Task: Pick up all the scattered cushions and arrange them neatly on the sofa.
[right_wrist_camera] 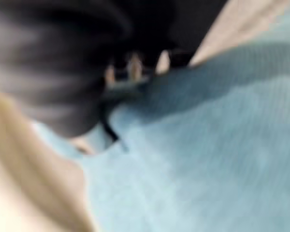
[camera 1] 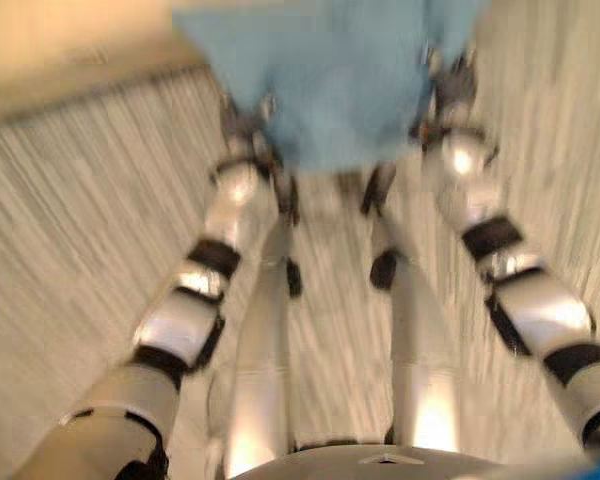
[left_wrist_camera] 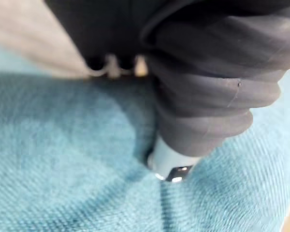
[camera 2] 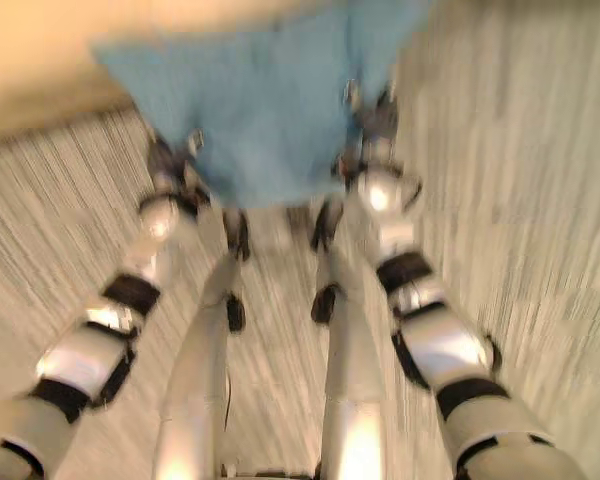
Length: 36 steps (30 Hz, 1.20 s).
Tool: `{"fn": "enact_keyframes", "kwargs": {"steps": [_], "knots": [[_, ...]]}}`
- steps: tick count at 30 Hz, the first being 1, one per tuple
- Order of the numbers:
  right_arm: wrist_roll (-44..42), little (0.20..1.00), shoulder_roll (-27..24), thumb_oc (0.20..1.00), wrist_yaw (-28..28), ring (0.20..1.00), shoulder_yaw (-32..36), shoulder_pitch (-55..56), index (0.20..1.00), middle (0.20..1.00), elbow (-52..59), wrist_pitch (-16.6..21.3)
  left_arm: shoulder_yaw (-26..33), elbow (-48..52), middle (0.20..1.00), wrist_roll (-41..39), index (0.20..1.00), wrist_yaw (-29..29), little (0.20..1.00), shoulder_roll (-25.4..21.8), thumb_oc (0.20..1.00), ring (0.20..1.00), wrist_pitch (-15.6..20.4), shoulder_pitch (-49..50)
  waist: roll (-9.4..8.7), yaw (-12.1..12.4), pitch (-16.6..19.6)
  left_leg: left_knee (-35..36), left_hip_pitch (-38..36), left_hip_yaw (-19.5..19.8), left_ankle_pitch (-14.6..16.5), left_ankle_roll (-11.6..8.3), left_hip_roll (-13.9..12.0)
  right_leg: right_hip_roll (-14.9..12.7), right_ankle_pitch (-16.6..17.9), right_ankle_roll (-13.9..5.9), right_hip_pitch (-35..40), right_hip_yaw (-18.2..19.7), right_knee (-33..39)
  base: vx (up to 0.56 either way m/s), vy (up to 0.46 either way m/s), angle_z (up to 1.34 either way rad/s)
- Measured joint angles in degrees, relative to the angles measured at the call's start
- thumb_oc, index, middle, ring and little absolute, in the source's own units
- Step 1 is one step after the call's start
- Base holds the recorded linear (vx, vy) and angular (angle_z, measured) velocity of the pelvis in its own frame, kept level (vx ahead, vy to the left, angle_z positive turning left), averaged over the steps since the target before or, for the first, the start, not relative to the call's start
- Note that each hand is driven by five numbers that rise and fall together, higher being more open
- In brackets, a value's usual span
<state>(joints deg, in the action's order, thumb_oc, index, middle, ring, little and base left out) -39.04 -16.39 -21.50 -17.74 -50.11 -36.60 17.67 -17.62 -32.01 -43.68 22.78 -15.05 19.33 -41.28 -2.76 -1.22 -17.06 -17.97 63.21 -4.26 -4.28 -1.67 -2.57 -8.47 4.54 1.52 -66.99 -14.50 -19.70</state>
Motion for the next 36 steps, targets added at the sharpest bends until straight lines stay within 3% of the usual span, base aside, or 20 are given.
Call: {"fn": "enact_keyframes", "kwargs": {"steps": [1, 6, 14, 18, 21, 25, 26, 27, 28, 29, 34, 36], "knots": [[0.44, 0.200, 0.11, 0.200, 0.11, 0.200, 0.70, 3.50, 0.200, 0.200, 4.83, 0.03, 1.76, 4.09, 0.200, 0.50, 0.200, -0.14, 0.200, 1.49, 0.200, 0.200, 0.11, 3.76, -0.03, 0.24, -0.02, 2.13, -3.34, -0.03, -0.49, -0.31, 0.07, 0.08, 0.12, -0.18, 2.94, -0.20, 1.26, 0.05, -0.049, 0.01], [4.52, 0.200, 1.71, 0.200, 3.12, 0.200, -1.33, 13.15, 0.200, 0.200, 10.65, -0.17, 4.23, 6.37, 0.200, 0.48, 0.200, -1.79, 0.200, 4.48, 0.200, 0.200, 0.89, 15.52, 0.25, 1.00, -0.04, 8.62, -20.08, 0.38, -1.14, -0.96, 0.16, 0.35, -1.83, -0.27, 17.55, -1.12, 2.95, 0.02, -0.022, 0.03], [7.03, 0.200, 2.43, 0.200, 6.75, 0.200, -0.98, 19.47, 0.200, 0.200, 12.60, -0.55, 4.52, 8.77, 0.200, 0.54, 0.200, -6.09, 0.200, 4.35, 0.200, 0.200, 2.02, 23.58, 2.05, 3.24, 0.15, 15.49, -35.95, 2.37, -2.31, -1.39, -0.19, 1.20, -2.85, 0.00, 33.27, -4.07, 6.88, 0.06, -0.033, 0.11], [11.49, 0.200, 1.64, 0.200, 10.09, 0.200, -0.94, 29.03, 0.200, 0.200, 17.25, -2.08, 4.78, 13.77, 0.200, 3.23, 0.200, -9.19, 0.200, 3.39, 0.200, 0.200, 1.18, 35.16, 4.48, 3.94, 1.09, 19.59, -48.68, 4.85, -1.98, -1.89, -0.99, 2.77, -3.59, -1.27, 49.02, -7.71, 14.01, 0.13, -0.033, 0.31], [13.60, 0.200, -0.14, 0.200, 11.51, 0.200, -0.58, 30.79, 0.200, 0.200, 18.27, -2.77, 5.88, 15.67, 0.200, 4.48, 0.200, -10.74, 0.200, 3.45, 0.200, 0.200, 0.77, 38.53, 6.44, 5.20, 2.92, 20.07, -50.65, 6.17, -1.45, -2.64, -0.96, 3.07, -3.19, -1.91, 53.38, -9.78, 16.40, 0.11, -0.026, 0.34], [15.76, 0.200, -0.95, 0.200, 12.50, 0.200, 0.67, 33.60, 0.200, 0.200, 18.90, -3.98, 5.56, 16.06, 0.200, 4.94, 0.200, -11.67, 0.200, 3.77, 0.200, 0.200, -0.06, 40.10, 7.50, 5.48, 3.73, 19.62, -52.18, 7.96, -1.48, -2.64, -0.46, 2.87, -3.79, -2.58, 57.99, -13.77, 17.99, 0.05, 0.033, 0.61], [16.26, 0.200, -1.06, 0.200, 12.95, 0.200, 1.52, 34.74, 0.200, 0.200, 19.48, -4.66, 5.57, 16.03, 0.200, 4.94, 0.200, -11.99, 0.200, 4.08, 0.200, 0.200, -0.59, 40.15, 7.63, 5.05, 3.77, 19.41, -51.88, 4.07, 0.27, -4.00, -0.71, 2.03, -3.68, -2.05, 59.84, -16.29, 18.42, 0.06, 0.046, 0.59], [16.33, 0.200, -1.00, 0.200, 12.92, 0.200, 1.59, 35.12, 0.200, 0.200, 19.50, -4.82, 5.60, 15.99, 0.200, 4.94, 0.200, -12.21, 0.200, 4.19, 0.200, 0.200, -0.83, 40.21, 7.66, 5.01, 3.90, 19.11, -52.21, 1.52, 0.79, -3.43, -1.57, 2.00, -3.79, -1.82, 60.34, -16.53, 18.60, 0.14, 0.012, 0.81], [16.50, 0.200, -1.88, 0.200, 12.97, 0.200, 1.80, 36.25, 0.200, 0.200, 19.56, -4.86, 5.61, 15.99, 0.200, 4.88, 0.200, -13.17, 0.200, 5.07, 0.200, 0.200, -1.23, 40.91, 8.08, 4.82, 4.61, 17.90, -52.69, -6.95, 0.09, -2.21, -3.83, 1.64, -4.69, -2.74, 62.03, -17.88, 18.31, 0.18, 0.055, 0.41], [16.63, 0.200, -1.71, 0.200, 13.03, 0.200, 1.76, 36.47, 0.200, 0.200, 19.55, -4.96, 5.69, 15.99, 0.200, 4.84, 0.200, -13.63, 0.200, 5.21, 0.200, 0.200, -1.23, 41.61, 7.85, 5.38, 5.20, 17.54, -52.94, -7.72, 0.29, -1.13, -3.49, 1.06, -5.33, -3.66, 62.23, -17.68, 17.68, 0.21, 0.115, 0.34], [16.64, 0.200, 1.15, 0.200, 13.75, 0.200, 1.18, 37.90, 0.200, 0.200, 19.71, -6.97, 5.78, 16.04, 0.200, 4.39, 0.200, -13.99, 0.200, 5.32, 0.200, 0.200, -2.71, 47.43, 5.55, 5.87, 8.23, 19.33, -58.40, -7.50, 0.61, -0.11, -0.59, -0.98, -5.91, -5.30, 67.17, -17.70, 17.94, 0.07, 0.097, 0.10], [16.71, 0.200, 1.82, 0.200, 14.40, 0.200, 1.69, 38.33, 0.200, 0.200, 20.19, -6.99, 5.81, 16.04, 0.200, 4.28, 0.200, -14.19, 0.200, 4.90, 0.200, 0.200, -3.79, 47.95, 3.07, 7.04, 10.19, 19.28, -58.70, -7.34, 0.60, 0.10, 0.53, -1.97, -6.41, -6.05, 68.32, -17.82, 18.46, 0.07, 0.352, 0.29]]}}
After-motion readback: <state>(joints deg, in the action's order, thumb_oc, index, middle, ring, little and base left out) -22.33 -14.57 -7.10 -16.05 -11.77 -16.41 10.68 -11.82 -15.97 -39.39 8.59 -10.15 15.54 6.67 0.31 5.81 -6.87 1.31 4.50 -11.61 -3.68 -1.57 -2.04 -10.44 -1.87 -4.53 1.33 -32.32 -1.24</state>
